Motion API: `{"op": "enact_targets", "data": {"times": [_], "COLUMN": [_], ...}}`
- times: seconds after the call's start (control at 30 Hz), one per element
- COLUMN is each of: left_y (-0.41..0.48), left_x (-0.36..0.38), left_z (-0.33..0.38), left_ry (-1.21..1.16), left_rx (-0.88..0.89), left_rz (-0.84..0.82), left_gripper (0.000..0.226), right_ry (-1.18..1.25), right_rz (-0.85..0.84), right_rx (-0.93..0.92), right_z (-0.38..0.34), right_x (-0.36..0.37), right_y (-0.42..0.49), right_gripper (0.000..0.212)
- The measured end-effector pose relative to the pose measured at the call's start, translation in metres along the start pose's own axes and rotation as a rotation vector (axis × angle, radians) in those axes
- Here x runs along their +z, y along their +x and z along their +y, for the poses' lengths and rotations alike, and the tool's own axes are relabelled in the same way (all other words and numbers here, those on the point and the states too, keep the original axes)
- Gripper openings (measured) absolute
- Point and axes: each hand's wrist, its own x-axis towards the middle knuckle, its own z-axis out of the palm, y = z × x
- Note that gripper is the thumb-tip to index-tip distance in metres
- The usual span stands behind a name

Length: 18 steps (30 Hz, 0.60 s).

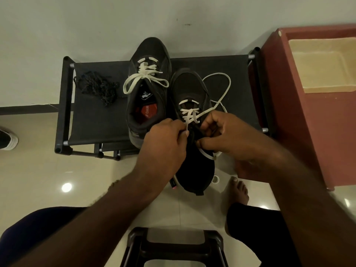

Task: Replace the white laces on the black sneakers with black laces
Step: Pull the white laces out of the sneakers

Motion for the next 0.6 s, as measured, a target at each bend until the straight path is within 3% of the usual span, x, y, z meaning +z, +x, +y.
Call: {"op": "enact_targets", "data": {"times": [0.1,0.27,0.43,0.6], "left_y": [0.001,0.005,-0.002,0.001], "left_x": [0.000,-0.014,-0.002,0.000], "left_z": [0.002,0.012,0.001,-0.005], "left_ry": [-0.064,-0.601,-0.196,-0.085], "left_rx": [-0.014,-0.237,-0.149,-0.058], "left_rz": [0.020,0.160,-0.048,0.004], "left_gripper": [0.014,0.014,0.010,0.010], "right_ry": [-0.005,-0.002,0.013,-0.013], "right_rz": [-0.001,0.014,0.005,0.007], "right_rx": [0.012,0.017,0.021,0.028], "right_z": [-0.001,-0.006,-0.006,-0.007], "right_x": [0.000,0.000,0.002,0.002], "right_y": [0.000,-0.001,-0.001,-0.001], "right_gripper": [0.026,0.024,0.027,0.026]}}
